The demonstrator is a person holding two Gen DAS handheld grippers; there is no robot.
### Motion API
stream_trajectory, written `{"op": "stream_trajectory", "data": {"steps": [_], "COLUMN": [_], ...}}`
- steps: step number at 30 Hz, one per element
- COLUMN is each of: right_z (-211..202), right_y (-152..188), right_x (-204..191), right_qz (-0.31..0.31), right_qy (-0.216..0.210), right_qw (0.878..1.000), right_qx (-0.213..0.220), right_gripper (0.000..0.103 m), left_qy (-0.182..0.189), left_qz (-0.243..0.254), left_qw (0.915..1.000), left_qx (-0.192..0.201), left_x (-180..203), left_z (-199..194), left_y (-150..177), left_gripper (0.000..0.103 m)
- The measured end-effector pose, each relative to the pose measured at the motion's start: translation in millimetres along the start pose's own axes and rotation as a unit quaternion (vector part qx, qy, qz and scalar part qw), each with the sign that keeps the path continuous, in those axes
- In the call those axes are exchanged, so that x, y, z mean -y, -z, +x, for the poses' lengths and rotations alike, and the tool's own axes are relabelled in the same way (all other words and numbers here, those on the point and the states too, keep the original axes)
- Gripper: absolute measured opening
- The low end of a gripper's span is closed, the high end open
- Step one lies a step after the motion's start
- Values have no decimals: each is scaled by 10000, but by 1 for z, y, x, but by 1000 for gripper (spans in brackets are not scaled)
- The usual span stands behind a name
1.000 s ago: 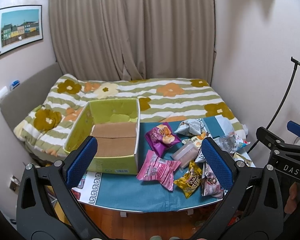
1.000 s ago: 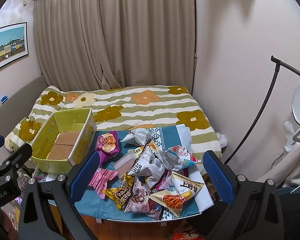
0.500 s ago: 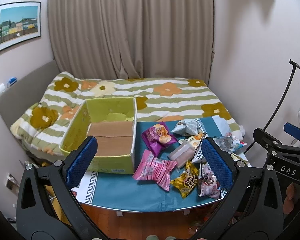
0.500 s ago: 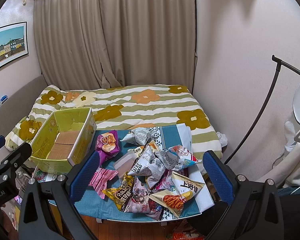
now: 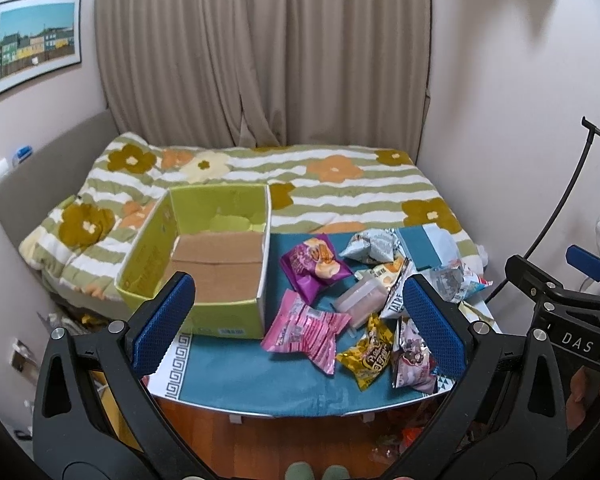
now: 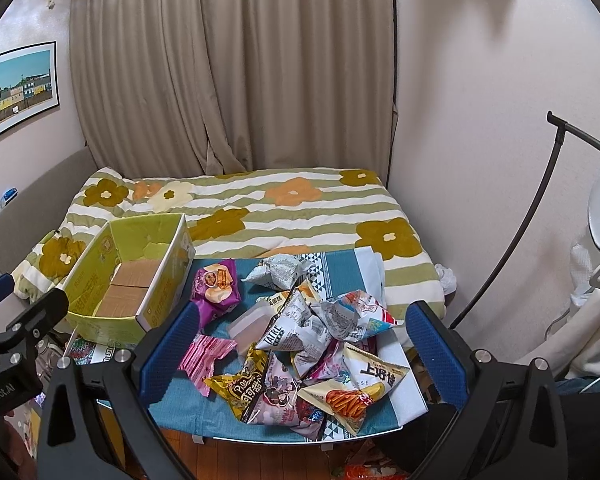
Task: Organize snacks
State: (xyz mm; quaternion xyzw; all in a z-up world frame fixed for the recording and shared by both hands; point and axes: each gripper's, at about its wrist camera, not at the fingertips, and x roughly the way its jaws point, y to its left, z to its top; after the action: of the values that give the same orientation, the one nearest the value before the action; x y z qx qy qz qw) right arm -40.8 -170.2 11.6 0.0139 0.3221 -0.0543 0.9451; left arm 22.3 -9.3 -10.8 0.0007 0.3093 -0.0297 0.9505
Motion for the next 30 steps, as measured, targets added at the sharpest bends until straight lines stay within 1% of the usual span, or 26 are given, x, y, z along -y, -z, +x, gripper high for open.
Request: {"op": "stream_trajectory", "data": {"steps": [3,6,10,12,13,15,18,19,21,23,26,29,30], "right_z": [5,18,43,56,64,75,94,99,110,120,130,138,139], "right_y": [4,15,35,47,54,64,79,84,94,105,121,135,139], "right_x": [1,5,6,6,7,7,9,11,13,16,22,24,23], "right_qz": [-13,-57,-83,-55,-29,39,158,204,328,397,581,616,574], "right_qy": [-64,-185,-291,-314,-331,-361,-362,-348,-290,-153,-139,-142,-170], "right_qw": [9999,9993,9974,9958,9947,9932,9900,9889,9862,9845,9804,9768,9765], "right_qx": [-127,-304,-656,-859,-976,-1110,-1351,-1428,-1598,-1702,-1876,-2048,-2069], "right_gripper": [103,103,103,103,103,103,103,103,103,103,103,103,103], "left_qy": [-37,-81,18,134,196,309,566,719,876,1093,1368,1658,1757], "left_qz": [-65,-191,-356,-396,-371,-169,265,435,672,963,1393,1830,2022], "left_qw": [9997,9982,9939,9924,9921,9915,9880,9853,9808,9738,9628,9498,9437], "left_qx": [-241,-569,-1046,-1160,-1182,-1255,-1415,-1486,-1609,-1746,-1866,-1923,-1939], "left_x": [-1,-5,-14,-14,-14,-8,7,13,21,29,38,50,56], "left_z": [12,32,63,76,82,98,126,137,153,171,192,208,214], "left_y": [6,22,46,54,57,64,76,81,86,90,93,96,96], "left_gripper": [103,103,103,103,103,103,103,103,102,102,102,101,101]}}
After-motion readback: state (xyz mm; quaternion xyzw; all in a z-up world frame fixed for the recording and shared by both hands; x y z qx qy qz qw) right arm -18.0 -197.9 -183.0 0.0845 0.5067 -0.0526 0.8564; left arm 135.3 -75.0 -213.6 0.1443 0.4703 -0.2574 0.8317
